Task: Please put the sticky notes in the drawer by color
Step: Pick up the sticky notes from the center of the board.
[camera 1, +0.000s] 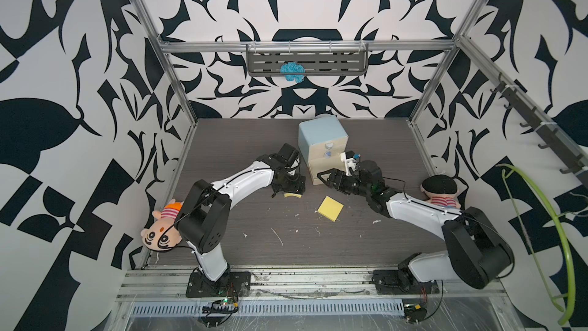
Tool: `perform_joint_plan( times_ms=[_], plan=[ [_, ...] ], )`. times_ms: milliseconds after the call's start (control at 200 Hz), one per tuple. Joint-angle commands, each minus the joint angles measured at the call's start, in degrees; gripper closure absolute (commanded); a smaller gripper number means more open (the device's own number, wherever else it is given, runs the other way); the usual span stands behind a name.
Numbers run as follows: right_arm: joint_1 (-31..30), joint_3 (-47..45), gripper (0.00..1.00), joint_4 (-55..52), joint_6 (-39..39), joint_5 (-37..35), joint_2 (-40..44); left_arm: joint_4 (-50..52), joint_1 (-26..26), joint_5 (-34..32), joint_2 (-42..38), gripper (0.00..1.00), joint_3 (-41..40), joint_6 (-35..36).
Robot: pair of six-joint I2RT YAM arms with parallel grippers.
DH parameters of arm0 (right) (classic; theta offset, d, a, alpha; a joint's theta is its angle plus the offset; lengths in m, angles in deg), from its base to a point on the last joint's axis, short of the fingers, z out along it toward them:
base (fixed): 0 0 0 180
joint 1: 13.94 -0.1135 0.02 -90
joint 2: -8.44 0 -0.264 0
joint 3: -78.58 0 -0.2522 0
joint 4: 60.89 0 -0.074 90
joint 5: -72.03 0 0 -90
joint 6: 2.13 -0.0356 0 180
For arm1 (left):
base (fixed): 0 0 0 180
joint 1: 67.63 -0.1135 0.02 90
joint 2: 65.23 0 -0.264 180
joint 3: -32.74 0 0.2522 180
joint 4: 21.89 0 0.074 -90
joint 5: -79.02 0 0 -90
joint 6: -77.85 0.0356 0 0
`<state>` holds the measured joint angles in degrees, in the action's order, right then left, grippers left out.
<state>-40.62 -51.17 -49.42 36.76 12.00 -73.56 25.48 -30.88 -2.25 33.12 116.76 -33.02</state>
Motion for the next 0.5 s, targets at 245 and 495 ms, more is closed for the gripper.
perform_joint_plan(
  times_ms=[245, 495],
  plan=[
    [0.40, 1.66, 0.36, 21.74, -15.36, 15.42, -8.48, -5.95, -0.15, 15.44, -5.25, 0.25, -2.58, 5.04],
    [0.40, 1.41, 0.50, 30.22, -20.61, 17.11, -12.18, -6.47, -0.16, 17.80, -5.67, 0.26, -2.33, 5.29]
  ],
)
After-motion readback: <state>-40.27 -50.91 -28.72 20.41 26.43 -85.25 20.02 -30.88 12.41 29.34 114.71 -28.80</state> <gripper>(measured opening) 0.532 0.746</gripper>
